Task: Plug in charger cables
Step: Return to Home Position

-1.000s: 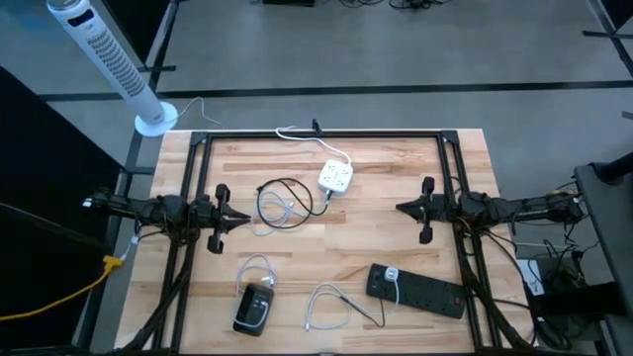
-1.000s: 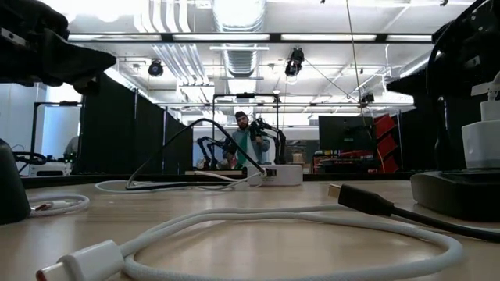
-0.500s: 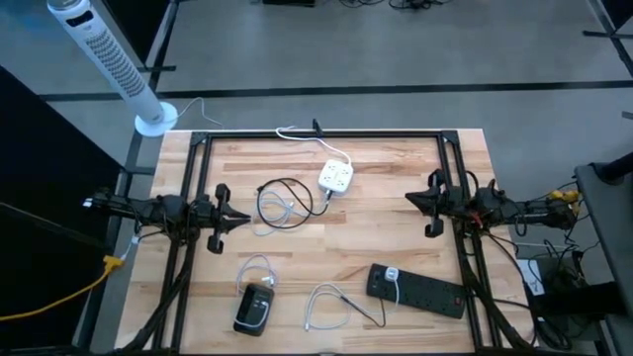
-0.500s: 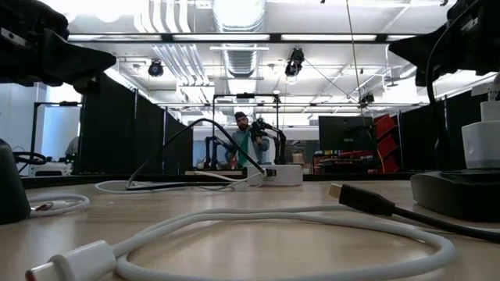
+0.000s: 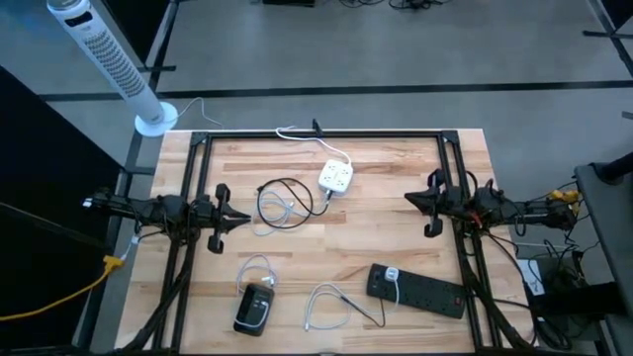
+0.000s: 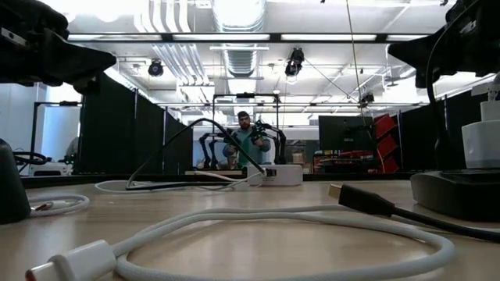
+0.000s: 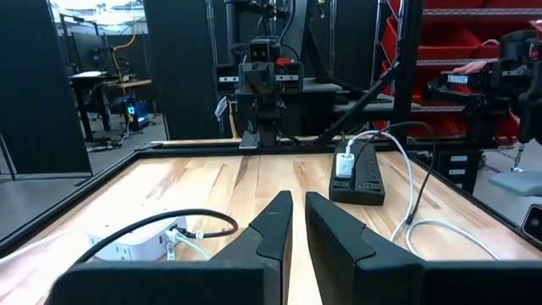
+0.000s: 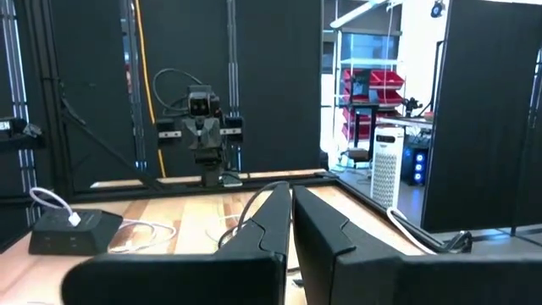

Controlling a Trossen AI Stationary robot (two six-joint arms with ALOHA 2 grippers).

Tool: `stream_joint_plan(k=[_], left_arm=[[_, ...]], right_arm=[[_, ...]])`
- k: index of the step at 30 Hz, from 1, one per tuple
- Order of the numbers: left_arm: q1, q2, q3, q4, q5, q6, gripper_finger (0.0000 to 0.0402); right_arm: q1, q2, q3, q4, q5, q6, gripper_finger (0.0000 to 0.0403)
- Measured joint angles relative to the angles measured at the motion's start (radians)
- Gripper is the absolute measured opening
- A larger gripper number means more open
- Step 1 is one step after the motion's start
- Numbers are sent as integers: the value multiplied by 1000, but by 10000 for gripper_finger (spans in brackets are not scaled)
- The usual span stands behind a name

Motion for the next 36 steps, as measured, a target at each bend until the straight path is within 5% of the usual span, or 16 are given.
stream_joint_plan(k=[7, 21, 36], left_arm=[[0, -1, 0, 0, 0, 0, 25], [0, 9, 0, -2, 0, 0, 25], [0, 25, 0, -3, 0, 0, 25]], right_arm=[[6, 0, 0, -139, -5, 0, 0], [131, 0, 0, -142, -27, -7, 0], [25, 0, 0, -143, -27, -8, 0]])
